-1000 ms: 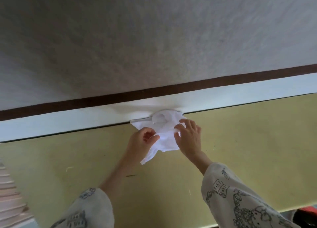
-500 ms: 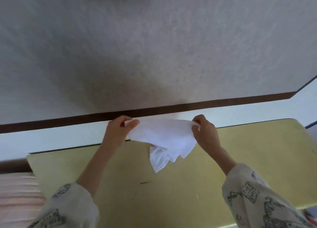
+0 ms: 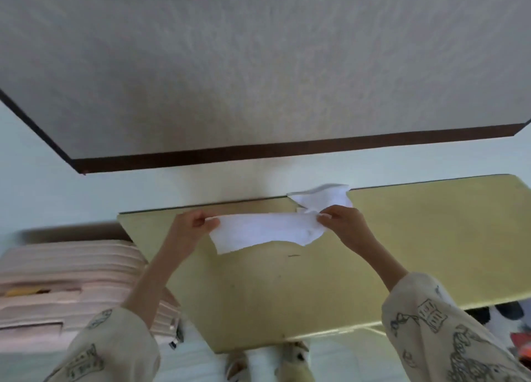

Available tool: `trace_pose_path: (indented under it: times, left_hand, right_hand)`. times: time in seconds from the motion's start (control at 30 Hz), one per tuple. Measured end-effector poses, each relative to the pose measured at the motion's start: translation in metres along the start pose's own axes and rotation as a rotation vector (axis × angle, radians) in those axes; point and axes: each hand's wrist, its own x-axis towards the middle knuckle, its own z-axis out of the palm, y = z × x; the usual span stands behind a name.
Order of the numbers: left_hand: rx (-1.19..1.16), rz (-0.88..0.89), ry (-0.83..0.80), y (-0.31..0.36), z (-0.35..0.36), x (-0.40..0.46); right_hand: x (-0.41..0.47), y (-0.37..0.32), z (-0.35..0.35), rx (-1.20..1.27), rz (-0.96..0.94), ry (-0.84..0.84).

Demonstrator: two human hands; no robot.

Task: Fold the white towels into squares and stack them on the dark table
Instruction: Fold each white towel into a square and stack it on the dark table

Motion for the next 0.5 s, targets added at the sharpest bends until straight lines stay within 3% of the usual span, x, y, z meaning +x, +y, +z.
trace_pose_path:
  times: [0.27,0.5]
  left_hand:
    - [0.159,-0.241,-0.357,-0.111,0.028,-0.061]
    - [0.115,-0.405,-0.311,-0.136,0.052,-0.058]
  right_hand:
    - [-0.053,0.077,0.067,-0.077,0.228,-0.292]
    - [-0.044,0.105,0.090,-0.036,0.322,-0.290]
